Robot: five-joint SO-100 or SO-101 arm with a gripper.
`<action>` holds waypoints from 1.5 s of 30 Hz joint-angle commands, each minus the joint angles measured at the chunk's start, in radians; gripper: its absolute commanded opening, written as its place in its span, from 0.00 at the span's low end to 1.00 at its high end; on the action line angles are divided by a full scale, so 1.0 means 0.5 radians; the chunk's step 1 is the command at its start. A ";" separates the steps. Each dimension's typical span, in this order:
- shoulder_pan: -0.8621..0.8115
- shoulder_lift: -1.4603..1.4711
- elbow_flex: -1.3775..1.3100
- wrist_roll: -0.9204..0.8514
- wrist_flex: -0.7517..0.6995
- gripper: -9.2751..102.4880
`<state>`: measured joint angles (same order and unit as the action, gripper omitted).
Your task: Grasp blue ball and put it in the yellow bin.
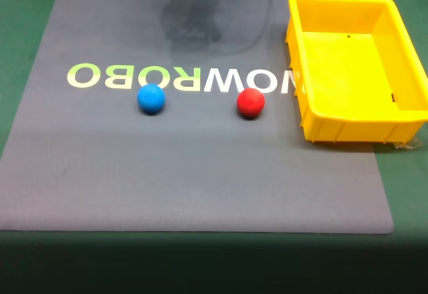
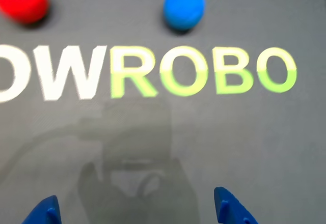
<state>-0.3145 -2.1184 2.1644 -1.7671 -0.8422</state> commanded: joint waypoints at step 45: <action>0.025 2.479 -2.430 0.199 0.114 0.33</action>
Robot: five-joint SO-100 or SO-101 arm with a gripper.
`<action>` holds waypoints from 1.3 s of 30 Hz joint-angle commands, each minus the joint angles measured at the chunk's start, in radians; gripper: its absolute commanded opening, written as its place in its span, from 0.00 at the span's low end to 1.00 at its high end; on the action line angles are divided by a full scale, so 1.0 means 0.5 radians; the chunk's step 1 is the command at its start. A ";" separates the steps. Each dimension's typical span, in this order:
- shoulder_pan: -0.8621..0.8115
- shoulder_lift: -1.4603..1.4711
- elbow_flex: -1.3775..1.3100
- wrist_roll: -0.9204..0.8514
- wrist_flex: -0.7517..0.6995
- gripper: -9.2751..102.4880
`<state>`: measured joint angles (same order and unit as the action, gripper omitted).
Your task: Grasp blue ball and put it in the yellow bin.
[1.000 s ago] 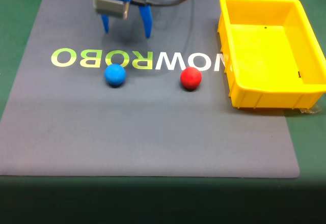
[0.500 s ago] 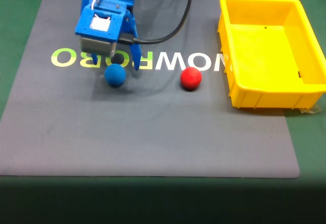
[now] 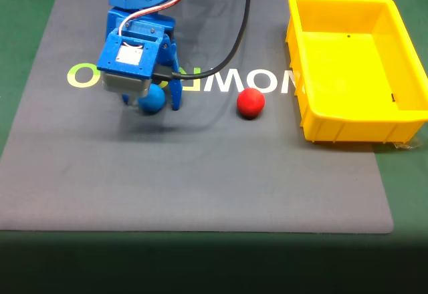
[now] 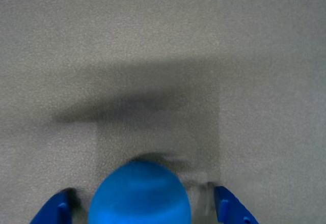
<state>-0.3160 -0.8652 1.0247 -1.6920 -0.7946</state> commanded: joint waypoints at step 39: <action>1.414 -1.264 0.212 0.405 -0.236 0.08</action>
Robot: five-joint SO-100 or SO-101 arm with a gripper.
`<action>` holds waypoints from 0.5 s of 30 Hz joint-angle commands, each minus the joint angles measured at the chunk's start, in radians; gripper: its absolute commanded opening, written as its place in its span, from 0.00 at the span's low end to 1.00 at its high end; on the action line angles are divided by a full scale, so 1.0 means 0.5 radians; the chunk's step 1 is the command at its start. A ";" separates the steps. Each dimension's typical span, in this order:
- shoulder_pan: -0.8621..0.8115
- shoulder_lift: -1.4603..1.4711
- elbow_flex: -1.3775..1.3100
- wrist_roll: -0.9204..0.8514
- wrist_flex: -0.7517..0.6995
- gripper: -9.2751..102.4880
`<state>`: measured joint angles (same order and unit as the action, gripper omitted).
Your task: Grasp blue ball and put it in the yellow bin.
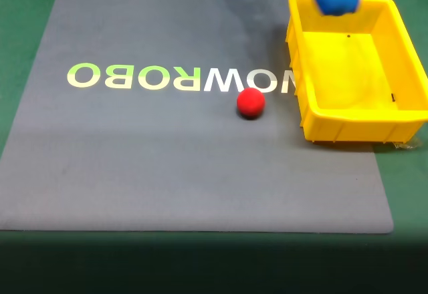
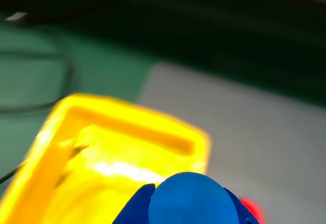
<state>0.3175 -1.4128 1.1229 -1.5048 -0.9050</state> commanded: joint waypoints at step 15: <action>0.295 -0.141 0.117 0.018 -0.043 0.11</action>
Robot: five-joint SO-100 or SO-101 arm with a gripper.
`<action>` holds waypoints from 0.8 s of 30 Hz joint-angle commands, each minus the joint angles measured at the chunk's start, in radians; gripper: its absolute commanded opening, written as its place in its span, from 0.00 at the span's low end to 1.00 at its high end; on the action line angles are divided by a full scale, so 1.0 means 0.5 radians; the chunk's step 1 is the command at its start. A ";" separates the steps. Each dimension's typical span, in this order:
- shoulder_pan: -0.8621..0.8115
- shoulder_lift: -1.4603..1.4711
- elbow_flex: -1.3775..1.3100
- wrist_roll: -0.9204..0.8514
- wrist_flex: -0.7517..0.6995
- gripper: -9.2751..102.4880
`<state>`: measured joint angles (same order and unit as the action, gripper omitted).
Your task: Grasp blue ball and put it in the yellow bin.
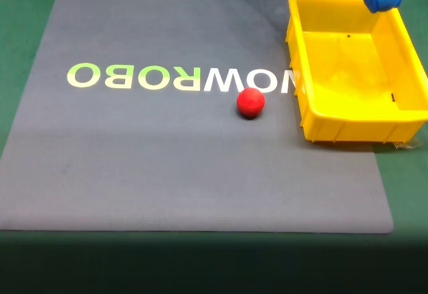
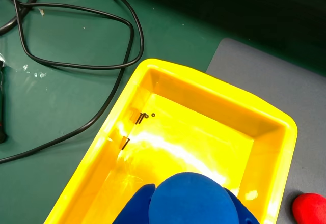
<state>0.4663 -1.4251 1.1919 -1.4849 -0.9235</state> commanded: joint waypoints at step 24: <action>-0.295 -1.197 1.009 -0.003 -0.074 0.19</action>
<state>0.3774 -1.7779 1.5202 -1.4818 -0.9603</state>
